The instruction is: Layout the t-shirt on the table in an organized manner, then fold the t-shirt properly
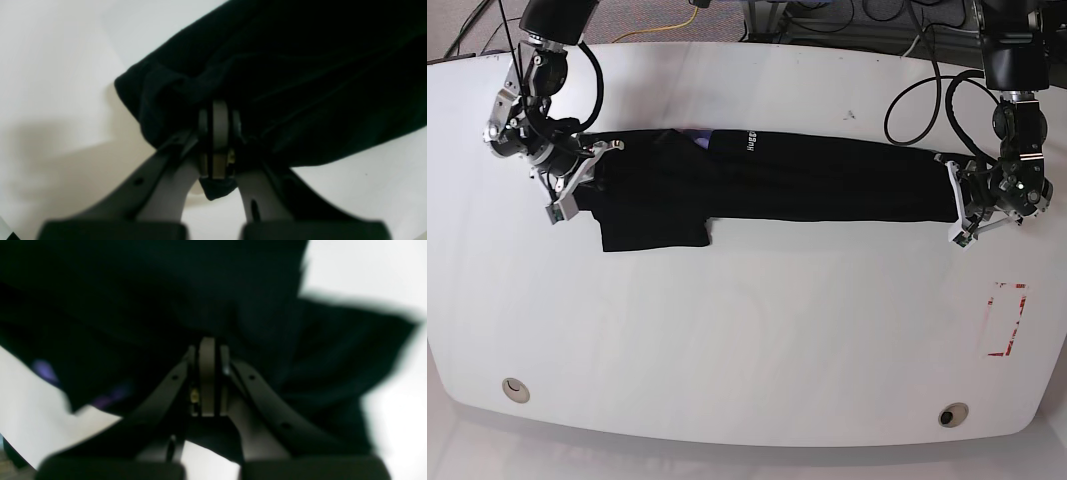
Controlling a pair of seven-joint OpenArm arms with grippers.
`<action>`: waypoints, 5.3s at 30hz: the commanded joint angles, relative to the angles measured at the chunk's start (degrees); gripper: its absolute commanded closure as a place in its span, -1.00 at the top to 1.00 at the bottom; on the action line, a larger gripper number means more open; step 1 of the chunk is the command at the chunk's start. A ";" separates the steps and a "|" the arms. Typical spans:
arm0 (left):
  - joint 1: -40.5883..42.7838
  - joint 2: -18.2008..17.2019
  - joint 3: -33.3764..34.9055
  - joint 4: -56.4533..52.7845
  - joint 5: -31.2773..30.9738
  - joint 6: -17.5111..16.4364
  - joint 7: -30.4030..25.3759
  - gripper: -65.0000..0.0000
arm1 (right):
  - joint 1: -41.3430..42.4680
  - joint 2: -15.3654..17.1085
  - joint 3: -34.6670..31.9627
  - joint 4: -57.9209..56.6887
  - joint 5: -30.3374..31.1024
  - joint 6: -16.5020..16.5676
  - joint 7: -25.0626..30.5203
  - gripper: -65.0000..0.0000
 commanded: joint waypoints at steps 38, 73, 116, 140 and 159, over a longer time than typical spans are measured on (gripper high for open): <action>1.22 0.54 0.75 -0.74 -0.04 -0.52 2.59 -1.00 | 21.59 5.64 -3.23 -32.64 1.25 -3.90 9.70 0.56; 1.48 0.54 0.75 3.31 0.13 -0.52 2.59 -1.00 | 20.10 2.21 -10.09 -31.85 1.42 -3.99 11.02 -0.64; 1.48 0.54 0.75 3.04 0.13 -0.52 2.59 -1.00 | -2.14 2.38 -3.85 10.26 28.50 -4.34 -10.43 -1.00; 2.63 0.54 0.84 3.04 0.13 -0.52 2.59 -1.00 | -6.71 2.74 -3.85 11.67 19.09 -4.34 -8.23 1.00; 2.71 0.54 0.84 3.31 0.13 -0.52 2.51 -1.00 | -10.05 2.21 -0.60 20.46 24.37 -3.99 -7.97 0.28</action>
